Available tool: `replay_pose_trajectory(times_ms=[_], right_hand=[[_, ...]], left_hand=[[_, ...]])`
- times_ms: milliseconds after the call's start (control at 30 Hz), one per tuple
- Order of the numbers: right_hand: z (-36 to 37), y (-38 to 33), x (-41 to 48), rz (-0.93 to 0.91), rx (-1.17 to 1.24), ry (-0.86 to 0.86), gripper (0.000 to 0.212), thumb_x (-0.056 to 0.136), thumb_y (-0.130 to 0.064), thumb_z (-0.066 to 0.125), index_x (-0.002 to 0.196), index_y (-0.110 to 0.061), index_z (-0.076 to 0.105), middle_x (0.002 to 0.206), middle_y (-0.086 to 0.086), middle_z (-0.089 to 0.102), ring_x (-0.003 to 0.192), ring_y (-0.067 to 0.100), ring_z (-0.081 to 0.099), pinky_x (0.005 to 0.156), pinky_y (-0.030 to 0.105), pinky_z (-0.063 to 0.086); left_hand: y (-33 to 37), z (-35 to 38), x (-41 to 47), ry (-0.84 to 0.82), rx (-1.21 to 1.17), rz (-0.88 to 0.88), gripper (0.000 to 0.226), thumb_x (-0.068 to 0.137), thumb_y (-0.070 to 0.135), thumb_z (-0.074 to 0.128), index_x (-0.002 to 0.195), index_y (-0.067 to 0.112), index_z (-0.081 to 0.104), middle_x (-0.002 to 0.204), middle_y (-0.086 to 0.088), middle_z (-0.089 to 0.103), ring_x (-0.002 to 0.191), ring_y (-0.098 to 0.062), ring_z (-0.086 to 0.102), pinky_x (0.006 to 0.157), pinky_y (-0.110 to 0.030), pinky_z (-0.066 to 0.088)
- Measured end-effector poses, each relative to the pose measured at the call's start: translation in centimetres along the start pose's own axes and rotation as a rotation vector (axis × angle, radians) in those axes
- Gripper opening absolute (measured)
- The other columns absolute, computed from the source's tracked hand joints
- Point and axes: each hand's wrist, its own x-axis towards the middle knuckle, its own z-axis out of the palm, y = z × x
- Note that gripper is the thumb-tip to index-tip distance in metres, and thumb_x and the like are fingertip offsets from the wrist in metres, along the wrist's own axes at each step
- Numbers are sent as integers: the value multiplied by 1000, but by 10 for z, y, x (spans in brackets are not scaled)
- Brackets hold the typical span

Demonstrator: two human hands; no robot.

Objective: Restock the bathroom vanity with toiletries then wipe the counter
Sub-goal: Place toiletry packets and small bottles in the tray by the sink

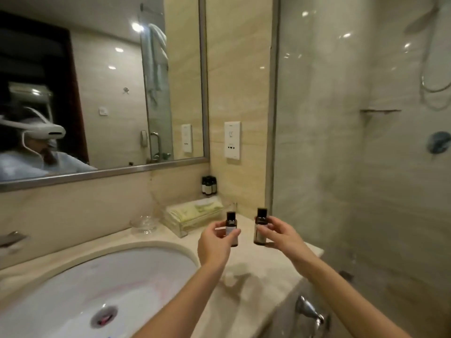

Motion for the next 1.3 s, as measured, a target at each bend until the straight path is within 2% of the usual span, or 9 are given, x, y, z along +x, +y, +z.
replay_pose_trajectory(times_ms=[200,333,533,600,767,867,1000,1167,1300], right_hand=[[31,20,146,31,-72,-73,35,87,-17,66,121,-17,57,101,-4,67,92,10,64,76,24,50],[54,59,238,-10,-67,-19,43,87,-16,66,127,-16,52,104,-4,63,94,10,60,69,20,48],[72,109,327,-84,-78,75,37,86,-15,67,121,-13,57,92,-7,62,87,15,60,70,26,49],[76,119,342,-98,-117,98,35,86,-16,67,119,-14,59,90,-10,61,88,17,61,74,31,50],[90,125,365,-161,-138,99,28,87,-15,66,108,-26,52,84,-15,58,75,2,56,64,21,46],[102,125,373,-183,-205,106,23,86,-17,67,100,-26,51,81,-14,56,74,3,56,72,29,51],[109,130,382,-200,-268,129,21,82,-25,71,90,-32,53,77,-5,58,80,20,62,79,46,56],[109,134,382,-226,-341,148,22,85,-30,68,101,-27,54,66,-6,49,65,14,51,69,40,53],[109,133,381,-211,-334,162,22,84,-29,69,100,-27,54,63,-6,47,63,13,49,66,37,51]], left_hand=[[-20,-13,142,69,40,-25,32,73,23,80,101,21,63,93,1,71,79,-17,69,62,-27,53],[-47,-3,218,116,48,-1,32,76,19,77,104,22,60,97,5,64,86,-14,63,60,-18,44],[-79,14,301,133,61,28,30,78,19,76,103,22,60,98,3,64,85,-15,63,63,-22,46],[-82,17,319,145,75,25,35,78,19,75,110,20,62,96,4,64,84,-14,62,65,-22,45],[-94,24,353,190,122,68,38,80,15,73,117,17,61,108,-2,67,93,-20,66,86,-39,55],[-97,28,365,242,182,110,36,80,14,73,115,15,63,100,-4,68,89,-22,67,84,-40,56],[-101,31,376,254,202,92,39,79,11,72,117,13,60,99,-5,68,93,-23,66,87,-40,54],[-98,32,379,266,265,81,33,85,11,67,112,13,49,98,-6,67,94,-23,64,86,-39,53],[-99,31,378,285,337,60,15,87,15,64,101,13,59,104,-5,66,95,-20,62,78,-29,48]])
